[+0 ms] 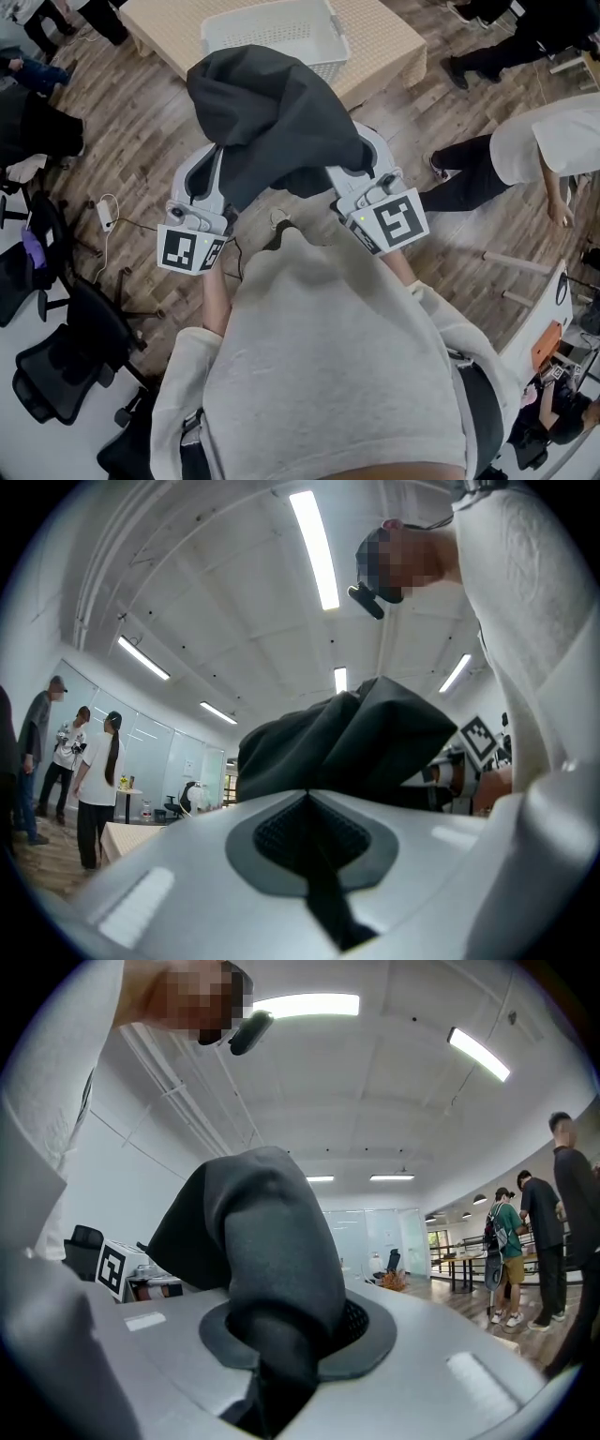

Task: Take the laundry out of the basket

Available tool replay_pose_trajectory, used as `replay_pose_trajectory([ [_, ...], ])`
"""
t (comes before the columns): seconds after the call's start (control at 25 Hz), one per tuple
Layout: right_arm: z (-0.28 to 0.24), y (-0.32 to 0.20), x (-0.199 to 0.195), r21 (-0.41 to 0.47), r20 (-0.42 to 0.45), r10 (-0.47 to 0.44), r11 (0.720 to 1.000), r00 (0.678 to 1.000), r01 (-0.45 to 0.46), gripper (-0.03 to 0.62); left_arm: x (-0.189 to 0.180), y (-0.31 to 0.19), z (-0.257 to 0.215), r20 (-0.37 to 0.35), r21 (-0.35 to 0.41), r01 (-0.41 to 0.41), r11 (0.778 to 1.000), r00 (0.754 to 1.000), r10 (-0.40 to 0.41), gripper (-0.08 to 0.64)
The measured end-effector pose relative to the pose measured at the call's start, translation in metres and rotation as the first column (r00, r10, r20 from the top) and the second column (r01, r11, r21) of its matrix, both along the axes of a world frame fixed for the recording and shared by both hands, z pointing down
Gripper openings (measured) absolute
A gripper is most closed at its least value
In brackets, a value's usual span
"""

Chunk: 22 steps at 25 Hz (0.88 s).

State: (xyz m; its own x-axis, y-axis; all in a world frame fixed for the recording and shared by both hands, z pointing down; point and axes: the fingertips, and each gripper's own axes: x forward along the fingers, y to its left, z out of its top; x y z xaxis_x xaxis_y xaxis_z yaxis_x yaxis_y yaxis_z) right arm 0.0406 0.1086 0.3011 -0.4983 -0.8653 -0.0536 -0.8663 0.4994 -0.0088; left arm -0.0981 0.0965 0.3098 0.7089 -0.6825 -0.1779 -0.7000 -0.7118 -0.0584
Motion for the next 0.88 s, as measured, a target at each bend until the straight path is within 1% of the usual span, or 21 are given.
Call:
replay_pose_trajectory([
  [0.16, 0.008, 0.050, 0.015, -0.009, 0.010, -0.022, 1.000, 1.000, 0.023, 0.095, 0.024, 0.053, 0.005, 0.015, -0.013, 0.005, 1.000, 1.000, -0.005, 0.006],
  [0.28, 0.016, 0.085, 0.021, -0.016, 0.013, -0.037, 0.999, 0.999, 0.037, 0.095, 0.031, 0.091, 0.014, 0.024, -0.034, 0.011, 0.999, 1.000, -0.011, 0.006],
  [0.44, 0.023, 0.125, 0.031, -0.022, -0.005, -0.044, 0.999, 0.999, 0.044, 0.095, 0.044, 0.133, 0.022, 0.029, -0.060, 0.017, 0.998, 0.999, -0.015, 0.006],
  [0.64, 0.016, 0.156, 0.037, -0.016, 0.016, -0.038, 0.999, 0.999, 0.039, 0.095, 0.053, 0.163, 0.011, 0.028, -0.042, 0.009, 0.999, 1.000, -0.008, 0.006],
  [0.88, 0.004, 0.177, 0.025, 0.001, 0.020, -0.031, 1.000, 0.999, 0.031, 0.095, 0.042, 0.181, -0.003, 0.028, -0.016, -0.011, 1.000, 1.000, 0.011, 0.006],
])
